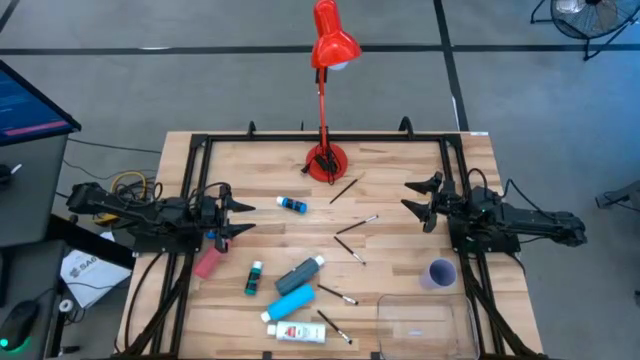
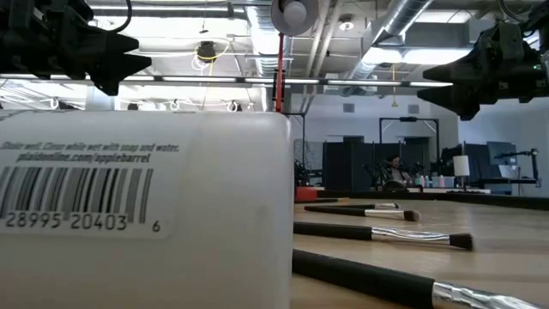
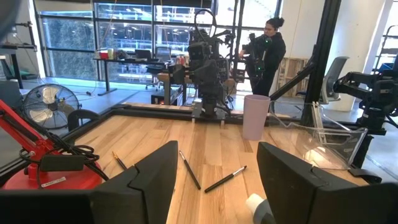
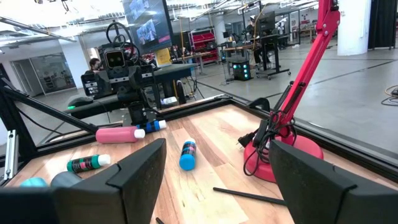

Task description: Pick & Place Paint Supplies

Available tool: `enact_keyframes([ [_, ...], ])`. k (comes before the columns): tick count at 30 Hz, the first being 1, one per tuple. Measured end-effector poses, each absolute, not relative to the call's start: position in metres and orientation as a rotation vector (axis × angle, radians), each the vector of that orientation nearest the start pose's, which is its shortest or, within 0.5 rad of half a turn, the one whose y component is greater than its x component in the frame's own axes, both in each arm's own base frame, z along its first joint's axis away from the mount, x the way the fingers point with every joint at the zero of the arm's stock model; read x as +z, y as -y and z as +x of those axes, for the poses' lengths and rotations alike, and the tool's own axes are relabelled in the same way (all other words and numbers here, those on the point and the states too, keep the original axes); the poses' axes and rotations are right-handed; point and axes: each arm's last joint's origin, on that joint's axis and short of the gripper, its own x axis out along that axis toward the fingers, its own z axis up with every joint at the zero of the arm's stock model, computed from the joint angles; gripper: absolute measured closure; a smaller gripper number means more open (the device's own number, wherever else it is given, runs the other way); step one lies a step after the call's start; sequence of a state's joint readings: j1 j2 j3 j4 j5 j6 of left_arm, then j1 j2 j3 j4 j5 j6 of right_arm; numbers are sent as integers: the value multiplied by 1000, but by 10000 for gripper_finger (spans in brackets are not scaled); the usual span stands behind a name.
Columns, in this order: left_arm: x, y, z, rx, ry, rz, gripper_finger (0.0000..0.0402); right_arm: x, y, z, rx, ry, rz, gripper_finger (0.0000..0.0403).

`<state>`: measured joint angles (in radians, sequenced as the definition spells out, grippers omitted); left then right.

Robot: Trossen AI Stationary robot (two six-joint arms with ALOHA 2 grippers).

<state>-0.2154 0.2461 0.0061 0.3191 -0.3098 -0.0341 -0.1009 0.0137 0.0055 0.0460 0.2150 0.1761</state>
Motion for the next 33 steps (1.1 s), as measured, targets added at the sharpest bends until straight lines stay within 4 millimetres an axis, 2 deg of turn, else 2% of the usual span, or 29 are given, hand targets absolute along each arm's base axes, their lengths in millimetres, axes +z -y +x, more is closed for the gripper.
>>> enact_keyframes([
  [33,176,15,111,93,82,-56,198,169,16,96,-312,66,177,127],
])
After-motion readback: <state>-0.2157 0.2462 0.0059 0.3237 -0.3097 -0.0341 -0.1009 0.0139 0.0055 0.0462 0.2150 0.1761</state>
